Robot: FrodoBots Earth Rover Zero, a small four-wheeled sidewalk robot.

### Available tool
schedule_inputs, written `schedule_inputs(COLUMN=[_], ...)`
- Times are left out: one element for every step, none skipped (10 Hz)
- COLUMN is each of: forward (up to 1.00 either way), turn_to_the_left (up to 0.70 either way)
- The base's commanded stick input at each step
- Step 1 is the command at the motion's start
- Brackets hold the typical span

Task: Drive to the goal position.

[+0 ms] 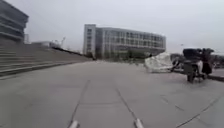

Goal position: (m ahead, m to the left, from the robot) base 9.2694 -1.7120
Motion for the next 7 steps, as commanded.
schedule_inputs(forward=[1.0, 1.0, 1.0, 1.0, 1.0, 1.0, 1.0], turn_to_the_left=[0.0, 0.0, 0.0, 0.0, 0.0, 0.0, 0.0])
